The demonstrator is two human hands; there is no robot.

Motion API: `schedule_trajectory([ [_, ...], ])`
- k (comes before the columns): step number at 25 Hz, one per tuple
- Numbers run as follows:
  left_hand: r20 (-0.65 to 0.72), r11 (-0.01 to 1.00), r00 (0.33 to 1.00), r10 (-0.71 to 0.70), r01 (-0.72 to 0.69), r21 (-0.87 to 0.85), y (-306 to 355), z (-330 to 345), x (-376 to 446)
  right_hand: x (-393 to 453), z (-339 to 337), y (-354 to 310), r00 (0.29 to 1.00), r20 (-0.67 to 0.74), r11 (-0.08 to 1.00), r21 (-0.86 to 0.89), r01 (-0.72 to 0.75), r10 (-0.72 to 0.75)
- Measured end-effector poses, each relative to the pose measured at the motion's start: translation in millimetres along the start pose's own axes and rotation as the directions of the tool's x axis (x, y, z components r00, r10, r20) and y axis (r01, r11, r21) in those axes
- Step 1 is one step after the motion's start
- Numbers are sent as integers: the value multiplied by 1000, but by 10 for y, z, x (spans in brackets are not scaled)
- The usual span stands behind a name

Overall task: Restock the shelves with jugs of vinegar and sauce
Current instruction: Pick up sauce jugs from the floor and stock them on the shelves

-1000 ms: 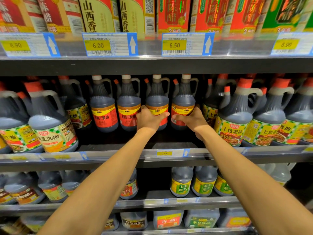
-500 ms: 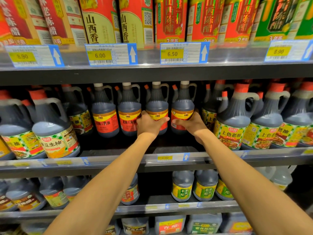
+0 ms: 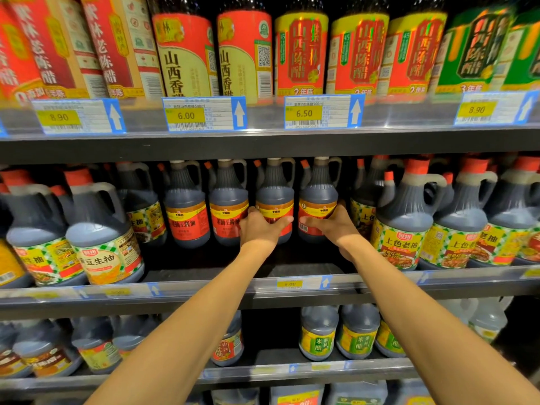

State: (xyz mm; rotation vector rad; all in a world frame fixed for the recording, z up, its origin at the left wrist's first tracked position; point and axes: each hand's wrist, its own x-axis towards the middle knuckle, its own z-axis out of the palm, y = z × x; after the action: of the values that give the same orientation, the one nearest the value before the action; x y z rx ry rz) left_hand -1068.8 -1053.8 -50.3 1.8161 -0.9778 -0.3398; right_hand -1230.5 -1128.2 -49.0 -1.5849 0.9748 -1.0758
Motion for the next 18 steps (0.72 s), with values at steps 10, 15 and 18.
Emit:
schedule_trajectory([
  [10,253,960,952,170,-219,177,-101,-495,-230,-201,-70,-210,991,-137,942,-332,-47,1],
  [15,362,739,862,355,-496,456,-201,-1110,-438,-645,11,-446,988,-149,856,-515,-47,-36],
  [18,428,649,835,347,-543,533,-343,-1503,-549,-1058,163,-625,997,-68,765,-641,-68,31],
])
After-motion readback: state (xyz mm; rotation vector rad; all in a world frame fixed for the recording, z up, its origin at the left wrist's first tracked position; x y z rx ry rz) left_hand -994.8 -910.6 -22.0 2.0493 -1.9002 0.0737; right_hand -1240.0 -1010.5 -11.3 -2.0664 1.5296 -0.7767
